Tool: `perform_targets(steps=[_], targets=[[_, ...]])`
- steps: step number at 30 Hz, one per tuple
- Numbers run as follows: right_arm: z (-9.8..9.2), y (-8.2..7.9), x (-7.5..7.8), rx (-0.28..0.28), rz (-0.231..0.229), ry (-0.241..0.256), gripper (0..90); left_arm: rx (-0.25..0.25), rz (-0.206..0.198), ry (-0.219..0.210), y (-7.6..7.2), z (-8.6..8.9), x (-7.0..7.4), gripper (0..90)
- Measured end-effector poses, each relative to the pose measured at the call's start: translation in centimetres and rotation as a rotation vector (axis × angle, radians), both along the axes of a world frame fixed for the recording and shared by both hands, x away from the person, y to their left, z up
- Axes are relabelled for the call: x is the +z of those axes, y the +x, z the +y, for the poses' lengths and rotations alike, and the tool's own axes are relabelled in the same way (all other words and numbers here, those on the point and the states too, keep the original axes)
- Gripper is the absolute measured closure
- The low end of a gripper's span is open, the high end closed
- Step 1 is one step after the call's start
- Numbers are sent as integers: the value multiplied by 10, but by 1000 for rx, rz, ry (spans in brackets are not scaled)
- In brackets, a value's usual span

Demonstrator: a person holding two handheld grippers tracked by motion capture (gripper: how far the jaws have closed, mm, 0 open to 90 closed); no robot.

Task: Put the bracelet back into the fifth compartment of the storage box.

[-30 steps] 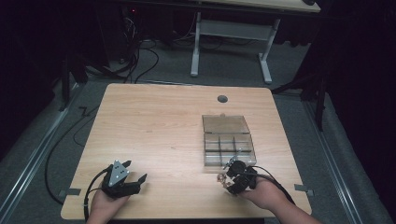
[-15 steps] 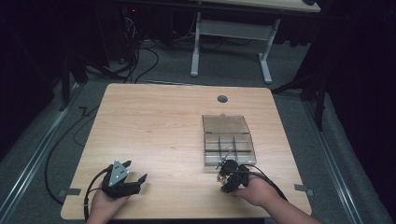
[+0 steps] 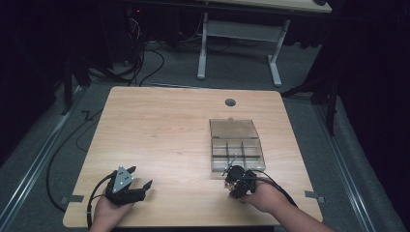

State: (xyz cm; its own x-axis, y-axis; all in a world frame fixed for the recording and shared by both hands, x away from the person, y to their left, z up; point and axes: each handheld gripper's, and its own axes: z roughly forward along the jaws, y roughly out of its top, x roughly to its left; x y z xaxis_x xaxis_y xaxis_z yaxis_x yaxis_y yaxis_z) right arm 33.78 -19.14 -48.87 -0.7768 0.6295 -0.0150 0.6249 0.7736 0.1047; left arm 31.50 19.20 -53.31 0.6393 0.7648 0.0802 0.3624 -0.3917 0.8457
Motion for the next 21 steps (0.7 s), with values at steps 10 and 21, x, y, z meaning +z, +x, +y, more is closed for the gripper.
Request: perform_targets(steps=[10, 21], targets=[[4, 0, 0, 47, 9, -11, 809, -2, 1, 2, 0, 0, 0, 214], [0, 3, 4, 62, 19, 2, 812, -4, 1, 2, 0, 0, 0, 214]])
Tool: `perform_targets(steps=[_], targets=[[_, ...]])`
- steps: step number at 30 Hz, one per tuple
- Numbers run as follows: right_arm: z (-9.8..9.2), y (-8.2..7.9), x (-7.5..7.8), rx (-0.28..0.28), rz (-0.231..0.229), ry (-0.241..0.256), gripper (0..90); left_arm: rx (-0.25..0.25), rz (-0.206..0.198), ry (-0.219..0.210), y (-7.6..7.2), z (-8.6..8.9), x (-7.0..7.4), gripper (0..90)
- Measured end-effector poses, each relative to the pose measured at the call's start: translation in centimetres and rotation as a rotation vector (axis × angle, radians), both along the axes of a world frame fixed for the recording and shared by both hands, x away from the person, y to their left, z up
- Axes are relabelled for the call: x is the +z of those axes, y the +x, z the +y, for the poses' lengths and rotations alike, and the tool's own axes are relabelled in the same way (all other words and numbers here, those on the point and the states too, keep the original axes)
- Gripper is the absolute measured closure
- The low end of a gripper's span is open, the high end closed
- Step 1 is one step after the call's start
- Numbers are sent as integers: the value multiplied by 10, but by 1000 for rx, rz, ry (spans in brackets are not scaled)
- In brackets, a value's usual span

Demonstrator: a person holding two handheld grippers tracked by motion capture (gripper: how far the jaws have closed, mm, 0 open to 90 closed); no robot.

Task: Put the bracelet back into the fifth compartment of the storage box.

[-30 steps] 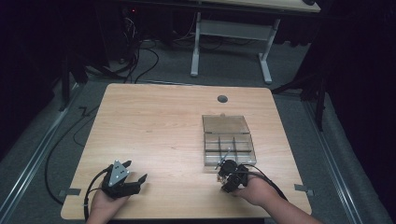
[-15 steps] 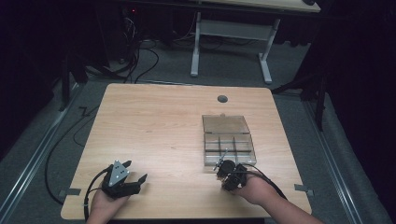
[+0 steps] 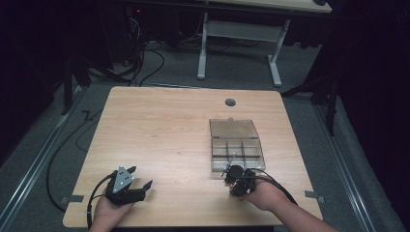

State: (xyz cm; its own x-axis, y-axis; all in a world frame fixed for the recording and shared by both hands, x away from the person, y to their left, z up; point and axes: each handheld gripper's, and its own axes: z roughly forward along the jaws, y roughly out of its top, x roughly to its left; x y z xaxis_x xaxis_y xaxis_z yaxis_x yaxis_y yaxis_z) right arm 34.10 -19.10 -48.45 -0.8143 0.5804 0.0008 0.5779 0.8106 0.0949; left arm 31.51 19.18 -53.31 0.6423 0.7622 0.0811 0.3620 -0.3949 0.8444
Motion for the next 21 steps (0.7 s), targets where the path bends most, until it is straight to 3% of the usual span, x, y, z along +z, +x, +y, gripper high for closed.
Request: perform_targets(steps=[21], targets=[[-17, 2, 29, -32, -6, 6, 812, 0, 2, 6, 0, 0, 0, 214]])
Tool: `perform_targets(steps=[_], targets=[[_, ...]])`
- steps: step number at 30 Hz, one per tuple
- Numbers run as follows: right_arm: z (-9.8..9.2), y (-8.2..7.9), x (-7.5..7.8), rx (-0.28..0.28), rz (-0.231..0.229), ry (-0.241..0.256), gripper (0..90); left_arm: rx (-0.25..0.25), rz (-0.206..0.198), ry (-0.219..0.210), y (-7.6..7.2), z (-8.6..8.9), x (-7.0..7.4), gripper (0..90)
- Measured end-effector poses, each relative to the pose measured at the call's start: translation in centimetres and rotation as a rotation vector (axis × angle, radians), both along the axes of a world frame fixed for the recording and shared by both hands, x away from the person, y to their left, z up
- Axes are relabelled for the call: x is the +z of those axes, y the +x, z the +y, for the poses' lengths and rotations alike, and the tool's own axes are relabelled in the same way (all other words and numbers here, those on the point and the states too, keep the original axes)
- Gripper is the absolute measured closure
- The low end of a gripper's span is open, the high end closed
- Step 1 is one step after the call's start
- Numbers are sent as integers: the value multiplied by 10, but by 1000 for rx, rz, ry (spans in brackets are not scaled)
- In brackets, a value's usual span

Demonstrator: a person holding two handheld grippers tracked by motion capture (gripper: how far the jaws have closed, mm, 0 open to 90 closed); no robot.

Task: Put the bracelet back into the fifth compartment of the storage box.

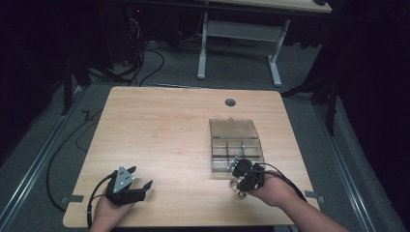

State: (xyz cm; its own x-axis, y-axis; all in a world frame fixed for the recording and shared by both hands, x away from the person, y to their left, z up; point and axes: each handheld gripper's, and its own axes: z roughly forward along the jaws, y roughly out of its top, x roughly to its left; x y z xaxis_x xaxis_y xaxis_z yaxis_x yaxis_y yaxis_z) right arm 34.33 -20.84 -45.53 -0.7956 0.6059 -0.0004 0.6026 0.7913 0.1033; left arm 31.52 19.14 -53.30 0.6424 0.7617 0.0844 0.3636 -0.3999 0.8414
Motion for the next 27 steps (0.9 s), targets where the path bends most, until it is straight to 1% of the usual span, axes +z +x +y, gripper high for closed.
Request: perform_targets(steps=[2, 8, 16, 27], targets=[[-1, 0, 3, -5, 5, 1, 812, 0, 0, 0, 0, 0, 0, 214], [-6, 0, 12, -4, -3, -4, 812, -1, -1, 0, 0, 0, 0, 214], [-11, 4, 27, -20, -2, -1, 812, 0, 0, 0, 0, 0, 0, 214], [-14, 8, 41, -23, 1, -8, 812, 1, 0, -1, 0, 0, 0, 214]])
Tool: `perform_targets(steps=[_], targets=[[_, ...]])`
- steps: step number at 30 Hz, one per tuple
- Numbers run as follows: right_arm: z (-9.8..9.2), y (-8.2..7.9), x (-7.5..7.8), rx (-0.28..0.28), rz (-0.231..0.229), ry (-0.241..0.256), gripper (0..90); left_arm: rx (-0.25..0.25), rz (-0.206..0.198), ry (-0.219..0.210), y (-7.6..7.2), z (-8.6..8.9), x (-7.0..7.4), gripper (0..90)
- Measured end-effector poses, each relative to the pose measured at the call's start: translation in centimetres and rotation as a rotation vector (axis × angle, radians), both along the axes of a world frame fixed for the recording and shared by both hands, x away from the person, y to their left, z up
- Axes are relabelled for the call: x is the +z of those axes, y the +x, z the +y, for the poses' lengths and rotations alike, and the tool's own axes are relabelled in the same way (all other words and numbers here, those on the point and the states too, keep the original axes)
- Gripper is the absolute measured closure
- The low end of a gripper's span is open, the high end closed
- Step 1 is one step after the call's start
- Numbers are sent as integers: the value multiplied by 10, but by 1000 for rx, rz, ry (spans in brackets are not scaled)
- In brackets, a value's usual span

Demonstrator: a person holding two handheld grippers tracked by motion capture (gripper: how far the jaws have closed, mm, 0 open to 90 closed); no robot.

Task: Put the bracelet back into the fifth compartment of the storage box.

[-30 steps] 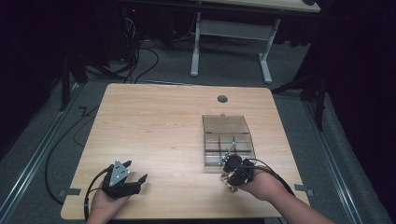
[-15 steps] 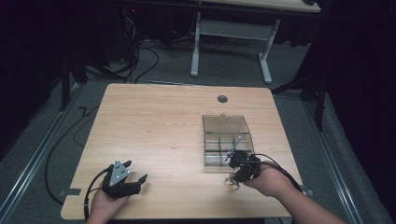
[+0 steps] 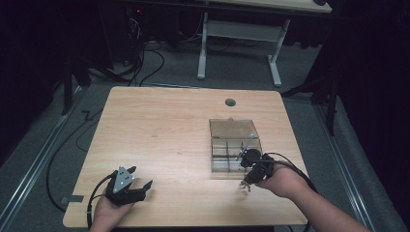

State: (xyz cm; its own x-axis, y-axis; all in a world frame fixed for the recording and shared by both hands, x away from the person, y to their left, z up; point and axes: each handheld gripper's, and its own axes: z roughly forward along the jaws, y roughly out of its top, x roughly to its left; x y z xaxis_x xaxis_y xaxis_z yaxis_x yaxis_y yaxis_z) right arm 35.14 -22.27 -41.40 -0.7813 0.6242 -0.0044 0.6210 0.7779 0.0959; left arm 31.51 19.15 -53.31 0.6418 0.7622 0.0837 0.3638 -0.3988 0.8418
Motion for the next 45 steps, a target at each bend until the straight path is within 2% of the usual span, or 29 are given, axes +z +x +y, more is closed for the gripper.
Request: perform_targets(steps=[13, 19, 20, 28, 34, 45], targets=[[-2, 8, 23, -12, -10, 12, 812, -2, 1, -1, 0, 0, 0, 214], [-3, 12, 42, -17, -12, 15, 811, -2, 0, 0, 0, 0, 0, 213], [-3, 14, 49, -21, -18, 14, 812, -2, 0, 0, 0, 0, 0, 213], [0, 25, 68, -25, -37, 14, 811, -3, -1, 1, 0, 0, 0, 213], [4, 34, 68, -23, -29, 15, 811, -3, -1, 1, 0, 0, 0, 213], [9, 55, 56, -38, 2, 26, 811, -4, 0, -1, 0, 0, 0, 213]])
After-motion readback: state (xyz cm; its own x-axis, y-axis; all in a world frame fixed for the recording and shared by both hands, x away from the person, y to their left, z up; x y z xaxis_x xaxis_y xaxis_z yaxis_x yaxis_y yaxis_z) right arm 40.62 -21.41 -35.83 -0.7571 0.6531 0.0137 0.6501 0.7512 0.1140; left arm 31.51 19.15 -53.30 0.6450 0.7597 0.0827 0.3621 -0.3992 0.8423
